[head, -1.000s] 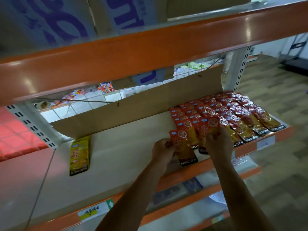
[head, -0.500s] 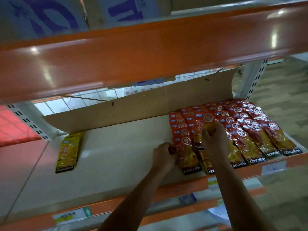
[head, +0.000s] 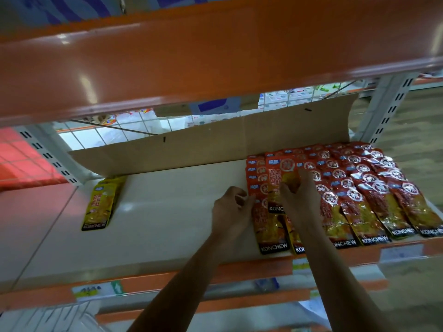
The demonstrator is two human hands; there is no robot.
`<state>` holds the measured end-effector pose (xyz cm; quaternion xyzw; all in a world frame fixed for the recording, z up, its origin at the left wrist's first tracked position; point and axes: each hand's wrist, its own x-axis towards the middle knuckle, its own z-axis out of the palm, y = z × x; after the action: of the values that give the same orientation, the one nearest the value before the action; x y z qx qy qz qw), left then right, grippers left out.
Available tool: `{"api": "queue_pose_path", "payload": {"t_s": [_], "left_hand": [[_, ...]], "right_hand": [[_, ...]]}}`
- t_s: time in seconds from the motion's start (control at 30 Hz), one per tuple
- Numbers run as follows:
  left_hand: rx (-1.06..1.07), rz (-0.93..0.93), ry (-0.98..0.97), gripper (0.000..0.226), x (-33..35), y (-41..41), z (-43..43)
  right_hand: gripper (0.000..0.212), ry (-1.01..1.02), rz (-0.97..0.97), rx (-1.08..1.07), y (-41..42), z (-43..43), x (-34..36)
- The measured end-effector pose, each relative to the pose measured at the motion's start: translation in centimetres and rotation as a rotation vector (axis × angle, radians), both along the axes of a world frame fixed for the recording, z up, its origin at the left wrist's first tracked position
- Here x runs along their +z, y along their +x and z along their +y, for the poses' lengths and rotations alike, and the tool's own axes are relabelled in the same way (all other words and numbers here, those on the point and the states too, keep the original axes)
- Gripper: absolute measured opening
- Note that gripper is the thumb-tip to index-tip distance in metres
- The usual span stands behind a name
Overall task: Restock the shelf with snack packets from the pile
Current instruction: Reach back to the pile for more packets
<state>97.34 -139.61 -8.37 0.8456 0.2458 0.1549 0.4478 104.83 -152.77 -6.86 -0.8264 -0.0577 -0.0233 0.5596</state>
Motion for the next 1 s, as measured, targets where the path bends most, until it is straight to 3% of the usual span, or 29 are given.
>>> {"api": "queue_pose_path", "payload": {"t_s": [0.17,0.4,0.63,0.8,1.0], "left_hand": [[-0.069,-0.098,-0.162,0.019,1.0,0.8,-0.5],[-0.053,-0.132,-0.338,0.048,-0.1,1.4,-0.3],[0.179,-0.247,-0.166,0.037,-0.8,1.9,2.6],[0.248,-0.187,-0.099,0.022,-1.7,3.5,4.1],[0.184,-0.032,0.089,0.027,-1.9,5.4,5.0]], "right_hand": [[0.052,0.012,0.007,0.087,-0.8,0.6,-0.2],[0.050,-0.069,-0.029,0.216,-1.5,2.0,-0.2],[0.045,-0.221,-0.089,0.212,-0.7,2.1,-0.5],[0.045,-0.302,-0.132,0.219,0.3,2.4,-0.9],[0.045,-0.417,-0.184,0.237,1.3,3.0,-1.5]]}}
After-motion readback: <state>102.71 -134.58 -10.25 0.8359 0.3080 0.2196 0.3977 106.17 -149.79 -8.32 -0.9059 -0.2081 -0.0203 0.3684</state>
